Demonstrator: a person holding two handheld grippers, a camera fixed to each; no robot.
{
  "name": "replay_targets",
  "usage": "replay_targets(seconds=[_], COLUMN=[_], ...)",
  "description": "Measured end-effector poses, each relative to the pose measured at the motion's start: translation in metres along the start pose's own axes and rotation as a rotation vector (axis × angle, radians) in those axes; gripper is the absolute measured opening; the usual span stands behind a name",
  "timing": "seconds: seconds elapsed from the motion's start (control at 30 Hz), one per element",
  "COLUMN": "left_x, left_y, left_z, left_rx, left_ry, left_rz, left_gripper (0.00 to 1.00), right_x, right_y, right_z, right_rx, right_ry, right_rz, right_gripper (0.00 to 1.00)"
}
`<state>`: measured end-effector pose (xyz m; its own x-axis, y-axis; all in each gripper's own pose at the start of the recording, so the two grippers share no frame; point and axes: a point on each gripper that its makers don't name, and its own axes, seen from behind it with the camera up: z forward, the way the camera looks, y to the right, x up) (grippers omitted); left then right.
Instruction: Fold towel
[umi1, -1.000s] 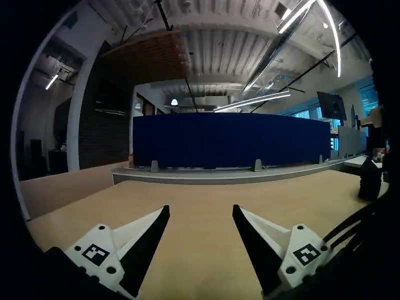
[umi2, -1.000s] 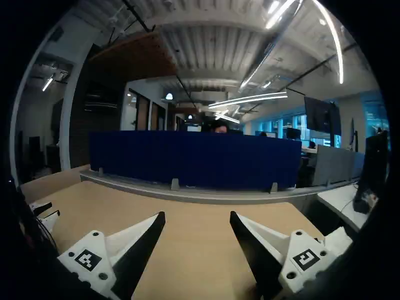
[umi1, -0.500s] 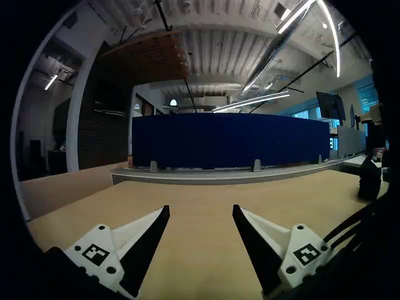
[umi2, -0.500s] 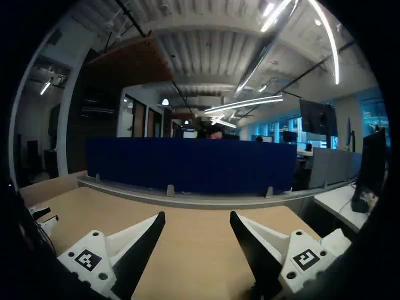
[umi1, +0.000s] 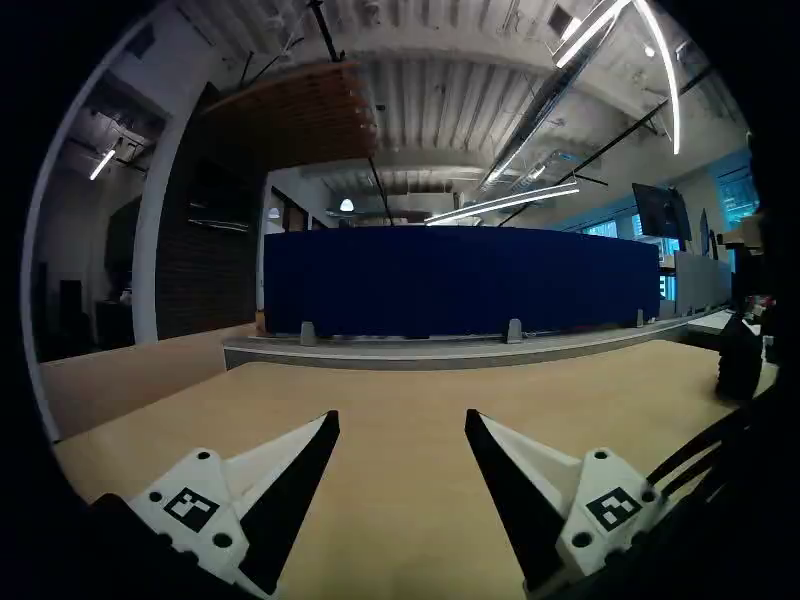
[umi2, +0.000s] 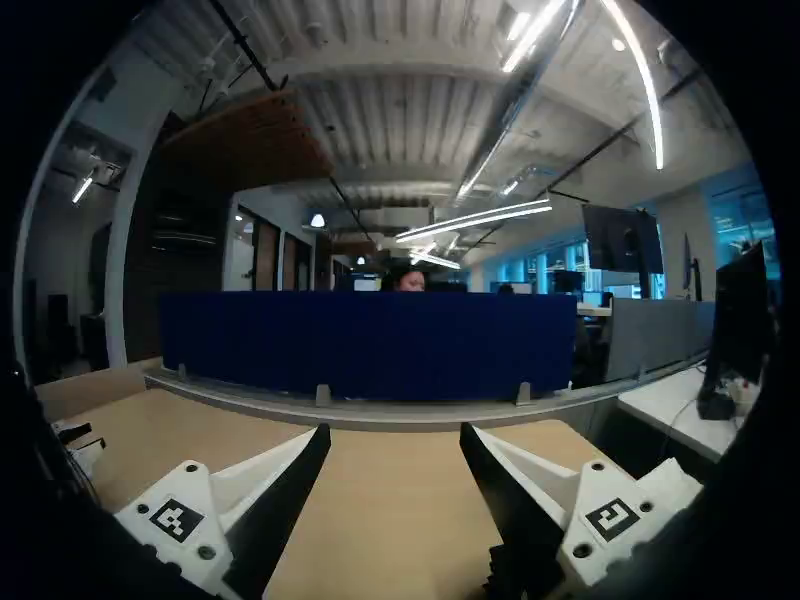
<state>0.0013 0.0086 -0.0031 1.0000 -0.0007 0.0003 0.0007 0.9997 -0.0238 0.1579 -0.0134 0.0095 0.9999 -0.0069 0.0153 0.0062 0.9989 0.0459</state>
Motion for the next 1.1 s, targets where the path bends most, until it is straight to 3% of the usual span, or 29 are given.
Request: replay_targets(seconds=[0.6,1.1], left_x=[-0.001,0.000], left_y=[-0.001,0.000], left_z=[0.001,0.003], left_rx=[0.000,0.000], left_ry=[0.000,0.000], left_rz=[0.000,0.000], left_gripper=[0.94,0.93], right_x=[-0.097,-0.137], right_y=[0.031,0.021], right_z=[-0.005,-0.006], right_rx=[-0.043,-0.049], right_ry=[-0.022,-0.016], right_rz=[0.076,0.150], right_gripper=[1.00,1.00])
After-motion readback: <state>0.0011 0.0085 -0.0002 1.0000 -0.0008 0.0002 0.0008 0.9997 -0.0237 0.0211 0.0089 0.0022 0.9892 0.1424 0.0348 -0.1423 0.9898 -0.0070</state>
